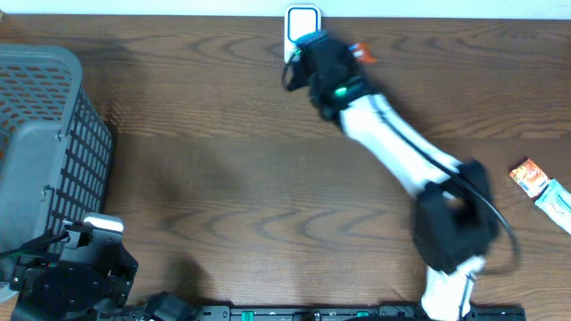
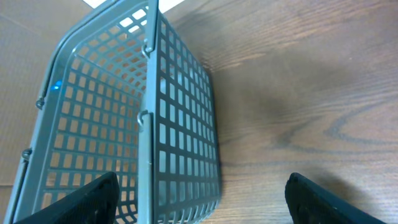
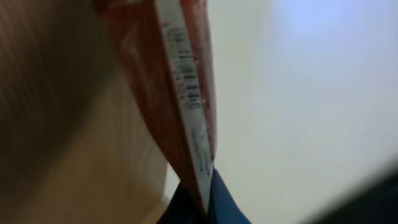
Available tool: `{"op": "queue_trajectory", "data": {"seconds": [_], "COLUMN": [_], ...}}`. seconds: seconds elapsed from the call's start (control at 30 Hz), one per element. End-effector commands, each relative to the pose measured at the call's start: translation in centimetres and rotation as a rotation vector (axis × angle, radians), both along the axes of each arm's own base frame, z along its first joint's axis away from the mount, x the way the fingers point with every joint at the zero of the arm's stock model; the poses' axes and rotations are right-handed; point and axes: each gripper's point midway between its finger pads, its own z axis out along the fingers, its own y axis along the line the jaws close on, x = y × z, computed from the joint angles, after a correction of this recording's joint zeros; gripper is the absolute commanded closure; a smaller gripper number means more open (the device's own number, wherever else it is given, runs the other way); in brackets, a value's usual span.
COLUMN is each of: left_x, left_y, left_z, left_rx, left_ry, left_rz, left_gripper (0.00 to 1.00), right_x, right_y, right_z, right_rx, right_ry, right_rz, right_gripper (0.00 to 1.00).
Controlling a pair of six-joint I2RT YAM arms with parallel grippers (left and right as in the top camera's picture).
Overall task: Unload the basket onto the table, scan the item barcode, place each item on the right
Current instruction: 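Carry the candy bar right and drop it at the right edge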
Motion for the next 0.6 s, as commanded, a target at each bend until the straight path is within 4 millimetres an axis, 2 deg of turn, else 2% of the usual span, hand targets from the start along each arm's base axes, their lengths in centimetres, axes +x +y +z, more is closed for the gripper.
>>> {"op": "queue_trajectory", "data": {"seconds": [0.0,0.07,0.13,0.2,0.27,0.43,0.57], "left_x": [-0.1,-0.1,-0.1,-0.1,-0.1,-0.1,-0.1], "left_y": [0.2,0.2,0.2,0.2,0.2,0.2,0.2], "left_z": [0.2,0.2,0.2,0.2,0.2,0.2,0.2], "left_rx": [-0.008,-0.008,-0.008,-0.008,-0.008,-0.008,-0.008], "left_ry": [-0.012,-0.012,-0.012,-0.012,-0.012,-0.012,-0.012], "left_rz": [0.013,0.013,0.013,0.013,0.013,0.013,0.013], "left_gripper": [0.14,0.14,0.14,0.14,0.14,0.14,0.14], "right_x": [-1.0,-1.9,-2.7,-4.3,-5.7,-9.8,-14.2], "right_y": [-8.0,-12.1,-16.3,-20.8,-24.3,-31.6,-36.8], "right_z": [4.6,5.2,5.0,4.0,2.9,1.0,-1.4], "right_rx": [0.194,0.251,0.320,0.393,0.480,0.632,0.712], "right_ry": [-0.146,-0.175,-0.211,-0.252,-0.314,-0.486,-0.653], "right_rz": [-0.320,-0.455,-0.608,-0.797,-0.965,-1.327,-1.610], "right_gripper": [0.99,0.99,0.99,0.99,0.99,0.99,0.99]}}
